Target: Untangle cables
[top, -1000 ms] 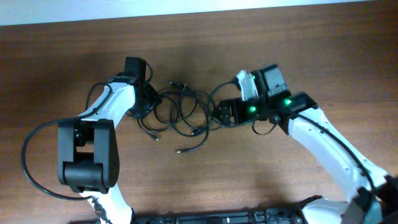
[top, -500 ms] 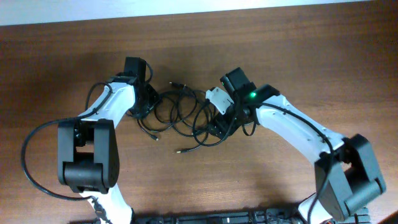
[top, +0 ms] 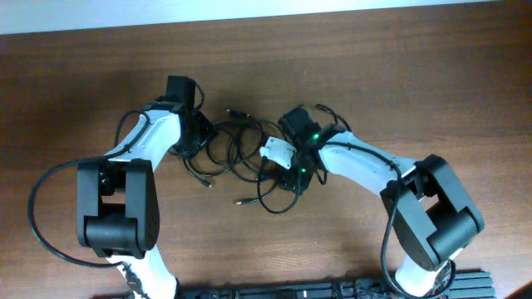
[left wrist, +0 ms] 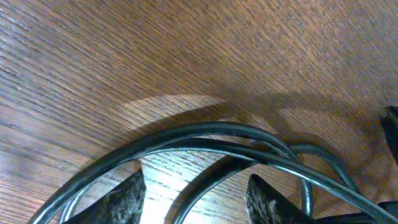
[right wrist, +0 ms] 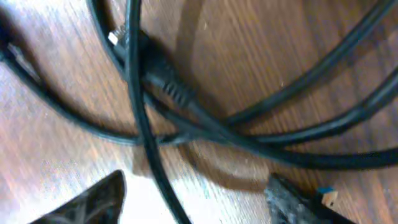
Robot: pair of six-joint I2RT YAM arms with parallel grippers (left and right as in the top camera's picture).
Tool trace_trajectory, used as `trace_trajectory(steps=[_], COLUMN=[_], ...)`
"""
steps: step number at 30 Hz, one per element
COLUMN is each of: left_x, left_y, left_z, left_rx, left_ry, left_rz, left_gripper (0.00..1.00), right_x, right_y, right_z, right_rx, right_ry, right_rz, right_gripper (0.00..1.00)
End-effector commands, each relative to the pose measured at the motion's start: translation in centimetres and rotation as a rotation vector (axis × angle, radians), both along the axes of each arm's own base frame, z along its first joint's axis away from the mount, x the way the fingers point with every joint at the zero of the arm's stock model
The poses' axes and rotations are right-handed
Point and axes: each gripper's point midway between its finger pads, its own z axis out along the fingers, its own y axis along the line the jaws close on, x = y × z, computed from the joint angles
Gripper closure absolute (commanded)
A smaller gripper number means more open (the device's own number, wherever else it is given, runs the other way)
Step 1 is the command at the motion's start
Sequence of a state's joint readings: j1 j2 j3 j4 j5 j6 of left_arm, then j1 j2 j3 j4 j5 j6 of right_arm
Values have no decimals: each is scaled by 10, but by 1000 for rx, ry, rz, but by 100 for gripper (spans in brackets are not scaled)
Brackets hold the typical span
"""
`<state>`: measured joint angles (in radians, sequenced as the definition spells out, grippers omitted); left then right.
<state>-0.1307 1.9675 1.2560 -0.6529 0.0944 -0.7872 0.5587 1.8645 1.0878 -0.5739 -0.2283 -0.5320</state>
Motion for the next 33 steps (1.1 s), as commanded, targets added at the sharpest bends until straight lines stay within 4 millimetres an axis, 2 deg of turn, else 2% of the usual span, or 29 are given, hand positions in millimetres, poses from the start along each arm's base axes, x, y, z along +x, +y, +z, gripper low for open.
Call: trace_trajectory(steps=[1,2,3,4,5,7,9,10,11,12,13,14,15,16,17,18,19,20,21,22,24,25,26,27,29,30,32,33], left_x=[-18,-18,-19,-21,-22,-27,-28,-28,-28,-28,-27,-27,-27,-27,-27,-27,-27,-26,-26,-25,-26,-26,-28,-31,-34,-37,-38,-40], left_y=[5,5,6,6,6,7,7,8,7,8,7,7,8,9,9,10,11,12,15,17,23,32,47,70,91,102,107,108], left_z=[-27,-27,-27,-27,-27,-28,-28,-28,-28,-28,-28,-28,-28,-28,-28,-28,-28,-28,-28,-28,-29,-28,-27,-25,-25,-25,-28,-28], left_rx=[22,22,23,24,24,28,33,33,33,33,33,33,39,39,40,48,54,61,78,88,121,172,241,328,333,313,229,207], left_ry=[83,84,87,94,99,119,122,122,122,122,120,119,119,120,119,118,117,115,112,109,112,111,114,126,144,156,170,181], left_rz=[13,13,12,12,12,5,5,6,6,6,6,6,7,7,7,8,9,10,13,15,22,30,46,76,145,233,290,301], left_gripper=[45,44,44,44,44,38,46,47,50,49,49,48,49,48,48,52,63,79,99,100,100,100,100,100,100,100,100,100], right_x=[-10,-14,-18,-18,-14,6,28,37,49,54,55,56,61,69,71,70,63,46,27,25,37,48,61,65,60,60,63,66], right_y=[-3,-2,-1,-2,-5,-17,-48,-61,-79,-88,-92,-98,-114,-142,-156,-154,-136,-100,-77,-80,-101,-120,-150,-185,-201,-206,-218,-234], right_z=[-18,-25,-33,-36,-32,-4,48,75,111,137,147,154,157,160,165,169,176,188,198,197,198,199,197,191,186,184,179,174], right_rx=[-37,-38,-48,-51,-44,-23,-17,-1,32,87,103,100,56,-16,-21,16,125,287,394,377,342,322,276,213,196,192,148,98], right_ry=[-13,-12,8,31,54,53,25,3,-47,-85,-109,-134,-174,-224,-241,-229,-180,-98,-43,-55,-103,-125,-148,-148,-121,-115,-121,-138], right_rz=[37,47,44,-10,-131,-263,-363,-406,-464,-512,-525,-540,-599,-750,-807,-806,-739,-558,-402,-375,-443,-547,-724,-906,-964,-978,-1065,-1185], right_gripper=[40,56,88,96,96,96,96,96,96,96,96,96,96,96,96,96,96,96,96,96,96,96,96,96,96,96,96,96])
